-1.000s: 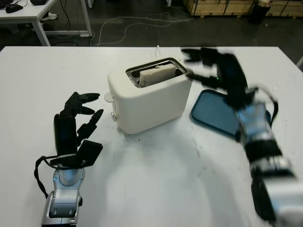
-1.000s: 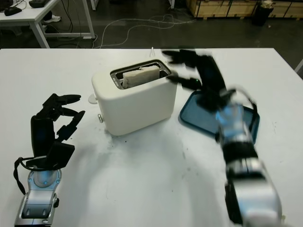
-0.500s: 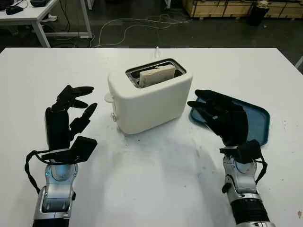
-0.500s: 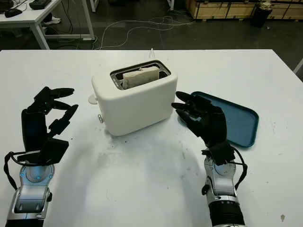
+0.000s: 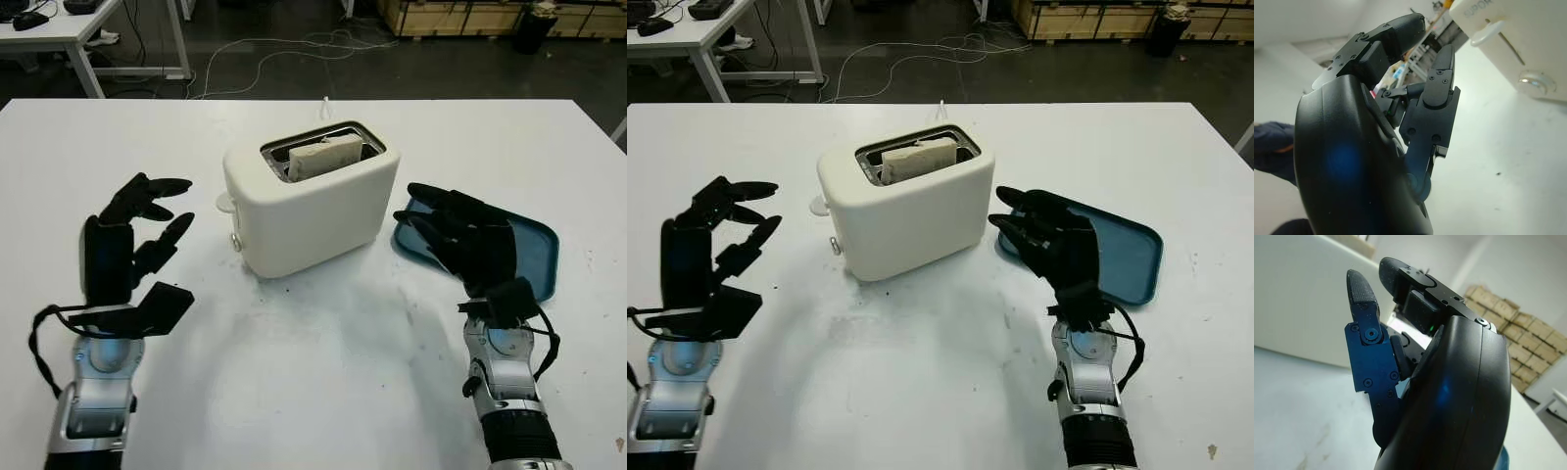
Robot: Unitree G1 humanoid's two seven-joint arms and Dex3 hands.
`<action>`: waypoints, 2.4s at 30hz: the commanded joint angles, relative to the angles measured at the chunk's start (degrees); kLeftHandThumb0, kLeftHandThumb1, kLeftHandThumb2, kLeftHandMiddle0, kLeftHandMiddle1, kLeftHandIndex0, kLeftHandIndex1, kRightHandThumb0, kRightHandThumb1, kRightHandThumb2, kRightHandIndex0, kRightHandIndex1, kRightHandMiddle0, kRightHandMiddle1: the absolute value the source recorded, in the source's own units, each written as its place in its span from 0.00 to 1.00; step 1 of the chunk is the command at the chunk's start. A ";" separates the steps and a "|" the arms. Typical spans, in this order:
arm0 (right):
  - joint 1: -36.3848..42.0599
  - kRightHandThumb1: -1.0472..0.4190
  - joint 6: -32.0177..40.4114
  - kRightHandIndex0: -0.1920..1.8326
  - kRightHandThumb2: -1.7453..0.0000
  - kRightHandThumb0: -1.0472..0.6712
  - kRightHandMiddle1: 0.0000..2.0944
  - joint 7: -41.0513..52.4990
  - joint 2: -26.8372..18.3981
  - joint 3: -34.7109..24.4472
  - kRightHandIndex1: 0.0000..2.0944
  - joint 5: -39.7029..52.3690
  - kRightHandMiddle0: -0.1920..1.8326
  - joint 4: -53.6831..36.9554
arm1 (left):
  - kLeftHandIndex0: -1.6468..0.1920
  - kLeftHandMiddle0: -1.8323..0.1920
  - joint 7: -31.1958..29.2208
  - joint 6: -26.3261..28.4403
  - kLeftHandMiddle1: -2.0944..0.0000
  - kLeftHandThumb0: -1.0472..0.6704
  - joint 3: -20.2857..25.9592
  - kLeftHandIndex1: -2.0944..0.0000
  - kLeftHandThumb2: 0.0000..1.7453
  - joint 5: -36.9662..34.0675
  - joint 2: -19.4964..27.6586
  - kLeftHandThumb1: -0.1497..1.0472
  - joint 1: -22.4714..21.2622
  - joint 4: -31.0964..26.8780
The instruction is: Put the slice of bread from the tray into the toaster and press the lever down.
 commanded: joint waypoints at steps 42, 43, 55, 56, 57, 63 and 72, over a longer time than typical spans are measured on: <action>-0.74 0.10 4.65 0.65 1.00 0.35 0.00 1.67 -0.30 0.62 0.06 0.43 0.60 -0.13 | 0.21 0.35 -25.89 -13.60 0.59 0.45 -9.69 0.98 0.00 6.72 27.32 0.80 -26.69 18.07; -0.77 0.10 4.54 0.65 1.00 0.35 0.00 1.81 -0.25 0.57 0.06 0.61 0.60 -0.07 | 0.20 0.36 -25.72 -13.66 0.58 0.45 -9.79 0.98 0.00 6.87 27.15 0.80 -26.83 18.30; -0.50 0.10 5.45 0.65 1.00 0.35 0.00 1.53 -0.10 0.60 0.05 0.37 0.60 -0.75 | 0.18 0.39 -26.05 -13.75 0.48 0.48 -11.15 0.99 0.00 6.82 26.45 0.75 -29.33 20.58; -0.49 0.10 5.46 0.65 1.00 0.35 0.00 1.58 -0.13 0.62 0.05 0.36 0.60 -0.76 | 0.18 0.39 -26.03 -13.71 0.47 0.49 -11.29 0.99 0.00 6.84 26.39 0.75 -29.57 20.75; -0.48 0.10 5.46 0.65 1.00 0.35 0.00 1.62 -0.18 0.65 0.05 0.32 0.60 -0.74 | 0.18 0.39 -26.10 -13.67 0.45 0.49 -11.47 0.99 0.00 6.91 26.36 0.74 -29.89 20.92; -0.25 0.10 5.89 0.65 1.00 0.35 0.00 1.44 -0.14 0.90 0.05 -0.06 0.60 -1.29 | 0.17 0.39 -25.90 -15.33 0.44 0.50 -12.71 0.99 0.00 7.57 26.44 0.71 -31.85 22.99; -0.07 0.10 6.49 0.66 1.00 0.34 0.00 1.81 -0.03 0.88 0.05 0.51 0.61 -1.79 | 0.18 0.38 -26.53 -14.95 0.41 0.50 -14.22 1.00 0.00 8.71 26.43 0.70 -32.68 23.51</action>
